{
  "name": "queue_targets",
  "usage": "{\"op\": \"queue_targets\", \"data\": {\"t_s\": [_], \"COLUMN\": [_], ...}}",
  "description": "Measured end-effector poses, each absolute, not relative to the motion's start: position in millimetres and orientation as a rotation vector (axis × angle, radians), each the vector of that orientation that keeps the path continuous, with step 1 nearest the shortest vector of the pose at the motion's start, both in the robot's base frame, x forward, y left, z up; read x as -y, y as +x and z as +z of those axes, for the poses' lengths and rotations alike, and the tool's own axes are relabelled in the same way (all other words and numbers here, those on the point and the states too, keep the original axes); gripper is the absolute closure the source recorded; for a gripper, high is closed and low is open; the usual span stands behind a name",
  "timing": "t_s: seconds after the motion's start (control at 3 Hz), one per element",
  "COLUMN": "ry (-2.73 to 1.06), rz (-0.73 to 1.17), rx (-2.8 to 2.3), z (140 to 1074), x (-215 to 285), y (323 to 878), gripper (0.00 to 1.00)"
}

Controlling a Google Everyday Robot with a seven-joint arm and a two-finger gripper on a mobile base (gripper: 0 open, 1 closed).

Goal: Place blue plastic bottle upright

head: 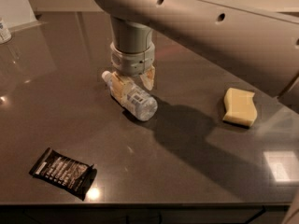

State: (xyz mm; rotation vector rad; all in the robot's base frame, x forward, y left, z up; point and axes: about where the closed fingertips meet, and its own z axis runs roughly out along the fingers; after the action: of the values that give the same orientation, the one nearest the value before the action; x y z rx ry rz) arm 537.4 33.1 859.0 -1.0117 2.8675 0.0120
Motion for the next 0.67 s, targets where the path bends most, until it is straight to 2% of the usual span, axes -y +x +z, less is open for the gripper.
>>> {"op": "queue_targets", "data": {"t_s": [0.67], "ry": [-1.005], "rz": [0.048], "rx": [-2.802], "z": [893], "x": [-22], "y": [535], "gripper": [0.88]}}
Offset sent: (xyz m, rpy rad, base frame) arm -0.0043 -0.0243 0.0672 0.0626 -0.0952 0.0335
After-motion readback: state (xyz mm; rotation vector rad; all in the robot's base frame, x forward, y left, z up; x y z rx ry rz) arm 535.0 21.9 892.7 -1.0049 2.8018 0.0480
